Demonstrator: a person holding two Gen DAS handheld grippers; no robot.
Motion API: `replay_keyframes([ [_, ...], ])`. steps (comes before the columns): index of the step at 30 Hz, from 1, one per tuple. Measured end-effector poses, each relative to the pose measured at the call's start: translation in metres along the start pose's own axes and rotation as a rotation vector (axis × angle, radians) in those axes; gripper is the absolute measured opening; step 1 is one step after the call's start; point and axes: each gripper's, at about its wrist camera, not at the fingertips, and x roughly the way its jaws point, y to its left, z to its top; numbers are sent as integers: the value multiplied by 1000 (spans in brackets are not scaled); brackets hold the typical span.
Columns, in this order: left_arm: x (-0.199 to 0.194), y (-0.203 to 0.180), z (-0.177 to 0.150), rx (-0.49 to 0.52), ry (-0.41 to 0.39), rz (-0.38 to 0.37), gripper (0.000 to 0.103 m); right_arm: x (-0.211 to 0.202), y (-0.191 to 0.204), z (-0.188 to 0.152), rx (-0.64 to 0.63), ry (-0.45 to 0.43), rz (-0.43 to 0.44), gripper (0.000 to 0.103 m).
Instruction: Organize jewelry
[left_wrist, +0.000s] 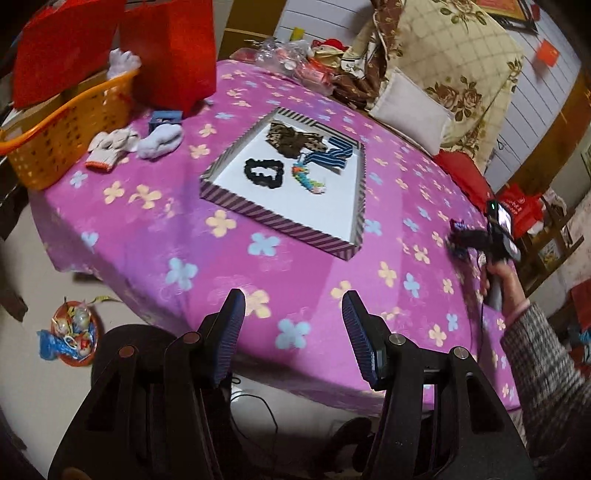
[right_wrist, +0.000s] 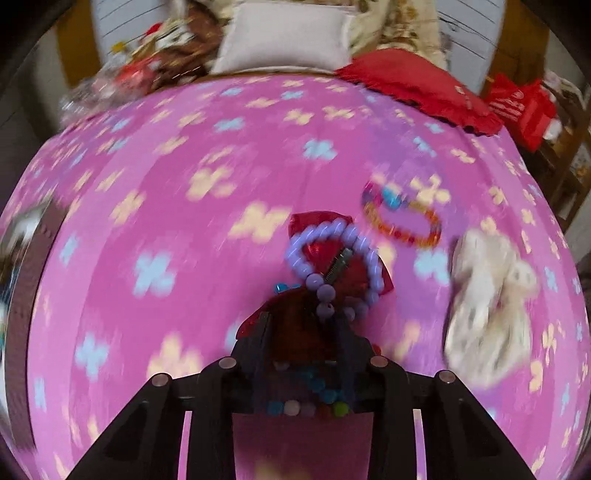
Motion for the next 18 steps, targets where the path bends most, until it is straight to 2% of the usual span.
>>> replay_keyframes([
  [4, -7, 14, -3, 6, -19, -37, 54, -32, 19, -47, -53, 22, 40, 32],
  [5, -9, 20, -5, 7, -24, -43, 54, -39, 21, -54, -46, 14, 33, 35],
  [8, -15, 36, -8, -1, -40, -71, 54, -85, 33, -85, -12, -88, -2, 48],
  [9, -16, 39, -9, -3, -45, -86, 54, -101, 41, -93, -16, -119, -14, 49],
  [14, -21, 54, -12, 9, -89, -177, 54, -170, 116, -120, -74, -251, 5, 60],
  [16, -23, 60, -14, 14, -98, -207, 54, -191, 154, -125, -109, -293, 67, 61],
  [18, -29, 69, -16, 13, -118, -204, 54, -204, 196, -124, -159, -321, 117, 62],
])
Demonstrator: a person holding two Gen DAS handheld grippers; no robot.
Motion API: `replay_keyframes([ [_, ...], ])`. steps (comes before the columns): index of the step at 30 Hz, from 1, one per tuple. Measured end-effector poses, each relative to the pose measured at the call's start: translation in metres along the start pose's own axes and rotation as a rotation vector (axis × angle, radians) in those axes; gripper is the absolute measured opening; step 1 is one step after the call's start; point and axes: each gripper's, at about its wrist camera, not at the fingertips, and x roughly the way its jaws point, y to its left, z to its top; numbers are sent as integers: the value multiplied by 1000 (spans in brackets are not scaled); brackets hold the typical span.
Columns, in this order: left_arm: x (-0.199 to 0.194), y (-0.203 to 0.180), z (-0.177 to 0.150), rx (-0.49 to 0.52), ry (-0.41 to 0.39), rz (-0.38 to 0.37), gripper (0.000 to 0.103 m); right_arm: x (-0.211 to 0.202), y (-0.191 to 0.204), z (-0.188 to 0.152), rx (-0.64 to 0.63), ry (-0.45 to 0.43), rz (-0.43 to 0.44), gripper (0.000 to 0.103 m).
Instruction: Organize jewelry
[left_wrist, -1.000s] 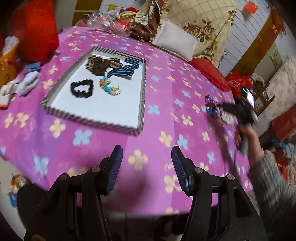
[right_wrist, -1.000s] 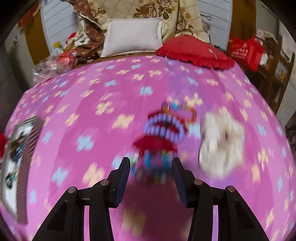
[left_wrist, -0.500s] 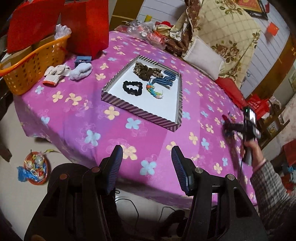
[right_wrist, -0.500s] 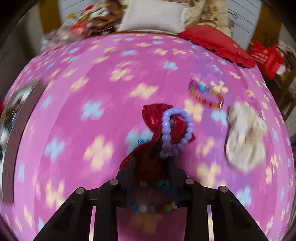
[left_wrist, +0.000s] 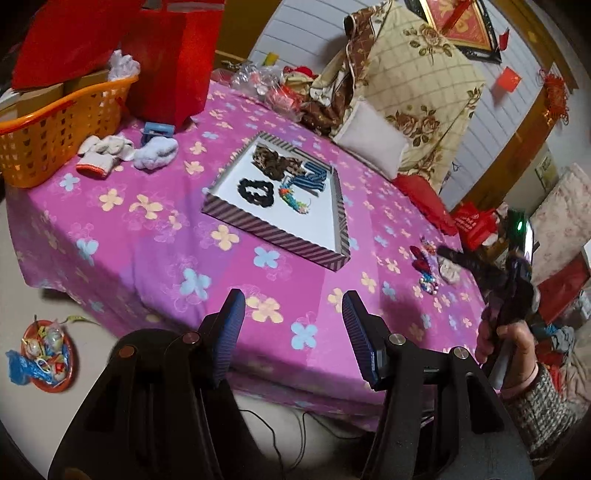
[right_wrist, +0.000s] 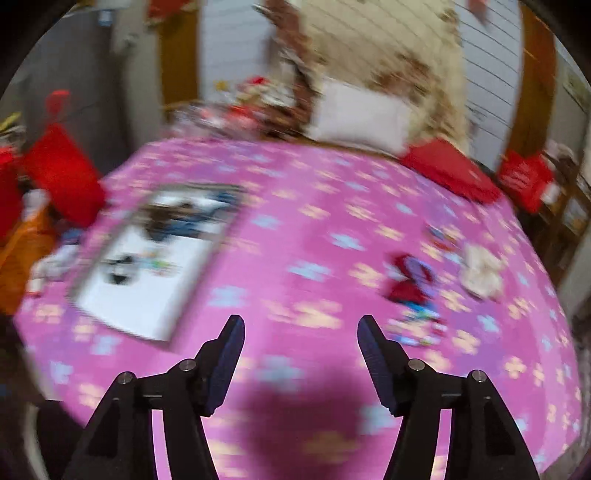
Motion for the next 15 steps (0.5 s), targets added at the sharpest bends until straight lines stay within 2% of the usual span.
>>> replay_keyframes([
  [4, -22, 22, -1, -17, -45, 54, 54, -10, 91, 21, -128, -48, 123, 62],
  [7, -40, 37, 1, -11, -50, 96, 54, -17, 145, 29, -187, -97, 194, 62],
  [10, -54, 49, 3, 3, -47, 126, 54, -21, 190, 32, -226, -121, 253, 62],
  [15, -82, 74, 4, 18, -96, 246, 54, -18, 265, 35, -330, -127, 330, 62],
])
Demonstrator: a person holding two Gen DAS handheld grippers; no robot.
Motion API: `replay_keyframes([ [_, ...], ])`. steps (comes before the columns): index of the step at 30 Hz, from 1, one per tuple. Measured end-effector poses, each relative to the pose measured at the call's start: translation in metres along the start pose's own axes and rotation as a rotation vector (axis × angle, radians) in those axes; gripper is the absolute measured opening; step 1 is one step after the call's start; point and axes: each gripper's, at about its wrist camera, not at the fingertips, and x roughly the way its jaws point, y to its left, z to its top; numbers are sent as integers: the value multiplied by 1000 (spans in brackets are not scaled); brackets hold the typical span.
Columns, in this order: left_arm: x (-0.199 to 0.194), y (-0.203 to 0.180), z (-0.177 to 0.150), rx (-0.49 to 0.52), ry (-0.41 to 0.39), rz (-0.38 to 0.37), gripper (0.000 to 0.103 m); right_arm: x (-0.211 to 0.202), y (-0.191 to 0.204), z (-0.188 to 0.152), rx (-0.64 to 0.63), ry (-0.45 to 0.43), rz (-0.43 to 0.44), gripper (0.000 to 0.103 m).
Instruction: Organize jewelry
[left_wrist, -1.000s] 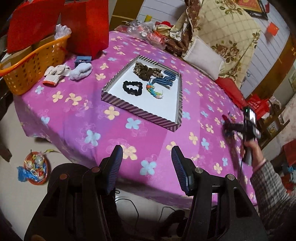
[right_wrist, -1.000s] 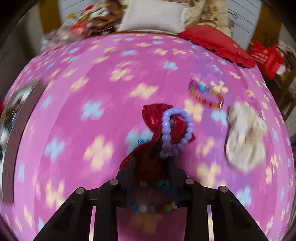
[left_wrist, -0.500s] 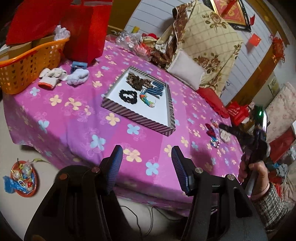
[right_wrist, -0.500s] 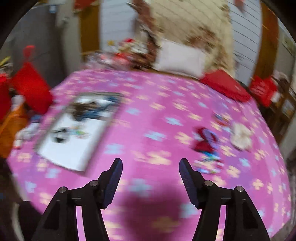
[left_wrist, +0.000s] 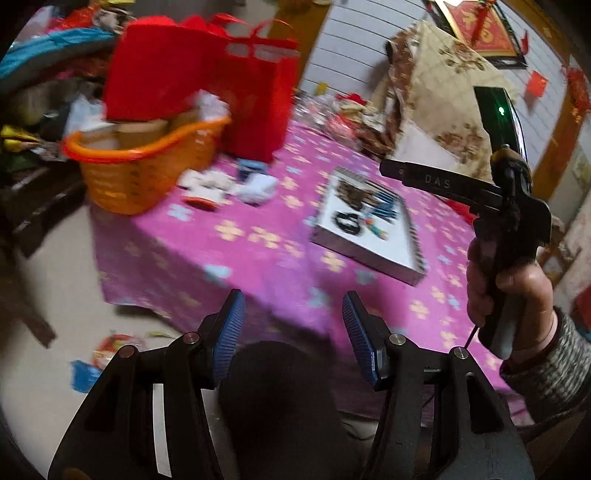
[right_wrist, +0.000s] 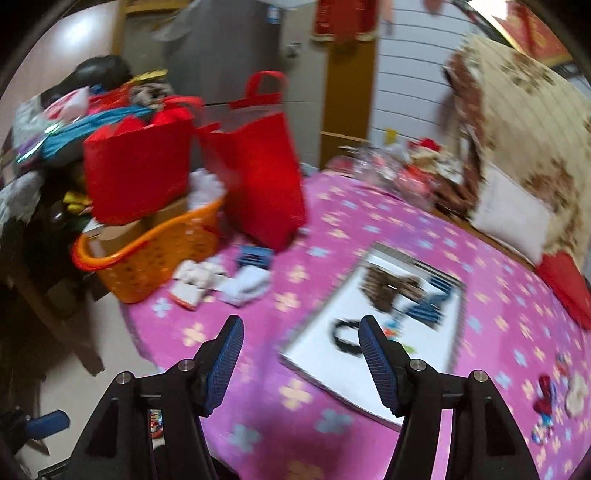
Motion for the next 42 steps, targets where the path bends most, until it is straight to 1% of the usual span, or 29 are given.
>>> replay_keyframes([
  [1, -4, 10, 0, -18, -8, 32, 54, 4, 6, 3, -9, 5, 9, 62],
  [4, -10, 31, -2, -56, -12, 78, 55, 15, 22, 10, -21, 23, 33, 62],
  [7, -10, 50, -3, -102, -11, 99, 54, 19, 26, 8, -33, 37, 17, 62],
  [11, -2, 55, 0, -125, 0, 82, 55, 17, 13, 1, -27, 62, -41, 62],
  [14, -2, 46, 1, -94, -5, 74, 55, 13, -6, -3, 16, 76, -77, 62],
  [16, -1, 40, -1, -77, -4, 69, 55, 11, -16, -6, 48, 84, -85, 62],
  [20, 9, 30, 0, -60, 27, 48, 55, -6, -36, -16, 88, 87, -109, 62],
  [22, 12, 20, 4, -26, 19, 26, 55, -28, -49, -27, 103, 62, -147, 62],
  [25, 24, -5, 14, 43, 21, -1, 55, -64, -80, -48, 153, 57, -216, 63],
  [27, 32, -24, 18, 70, 33, -52, 55, -86, -97, -60, 202, 40, -234, 65],
  [29, 43, -42, 22, 86, 53, -91, 55, -108, -117, -78, 250, 21, -257, 72],
  [32, 72, -81, 32, 110, 88, -128, 55, -122, -143, -98, 251, 27, -311, 72],
  [34, 99, -111, 42, 103, 102, -145, 55, -121, -171, -107, 246, 31, -364, 72],
  [35, 111, -123, 46, 97, 102, -154, 55, -119, -181, -108, 249, 31, -375, 72],
  [37, 144, -151, 56, 82, 74, -158, 57, -101, -219, -111, 275, 33, -394, 72],
  [40, 198, -182, 64, 66, -1, -95, 58, -60, -272, -108, 306, 34, -401, 72],
  [42, 225, -191, 64, 39, -34, -60, 58, -31, -301, -100, 313, 45, -382, 72],
])
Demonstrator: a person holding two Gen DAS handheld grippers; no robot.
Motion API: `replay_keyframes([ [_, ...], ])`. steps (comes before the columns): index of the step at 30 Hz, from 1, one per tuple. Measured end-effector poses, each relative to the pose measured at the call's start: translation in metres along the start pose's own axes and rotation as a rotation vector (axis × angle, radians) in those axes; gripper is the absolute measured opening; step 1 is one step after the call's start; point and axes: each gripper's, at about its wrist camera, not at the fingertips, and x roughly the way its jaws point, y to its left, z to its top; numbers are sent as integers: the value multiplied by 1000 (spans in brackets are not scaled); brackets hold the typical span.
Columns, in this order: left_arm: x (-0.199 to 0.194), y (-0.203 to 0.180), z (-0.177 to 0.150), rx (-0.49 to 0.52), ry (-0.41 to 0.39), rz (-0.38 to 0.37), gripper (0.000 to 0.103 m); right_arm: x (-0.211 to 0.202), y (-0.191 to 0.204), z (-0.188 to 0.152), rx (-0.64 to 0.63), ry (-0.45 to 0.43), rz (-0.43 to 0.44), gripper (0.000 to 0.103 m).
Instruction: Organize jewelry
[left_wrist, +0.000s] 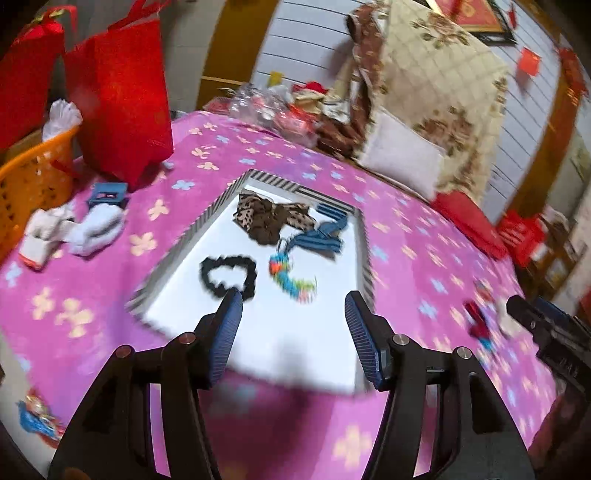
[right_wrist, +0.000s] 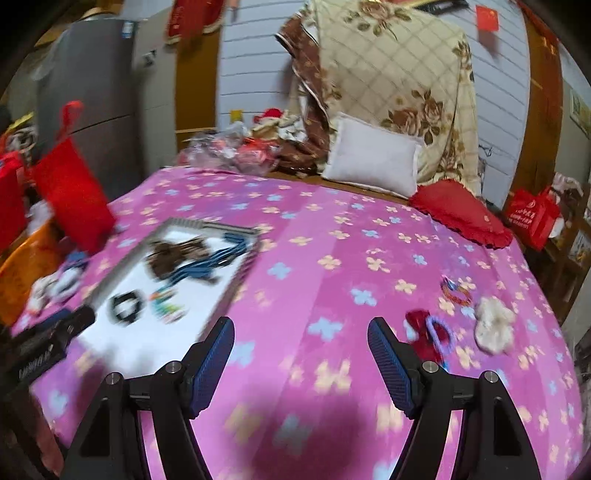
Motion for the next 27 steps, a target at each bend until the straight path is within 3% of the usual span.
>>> replay_keyframes([
  [3, 24, -10, -10, 72, -53, 44, 58, 56, -18, 24, 13, 46, 53, 72],
  [7, 45, -25, -18, 151, -10, 32, 58, 99, -22, 41, 29, 90, 98, 72],
  [10, 44, -39, -20, 202, 7, 34, 58, 117, -11, 51, 23, 144, 136, 72],
  [13, 37, -43, -19, 199, 32, 29, 58, 131, 17, 61, -71, 213, 159, 72],
  [20, 36, -40, -34, 148, 116, 95, 58, 133, 58, 71, -243, 323, 168, 72],
  [27, 35, -44, -42, 122, 187, 167, 58, 99, 57, 76, -230, 429, 113, 72],
])
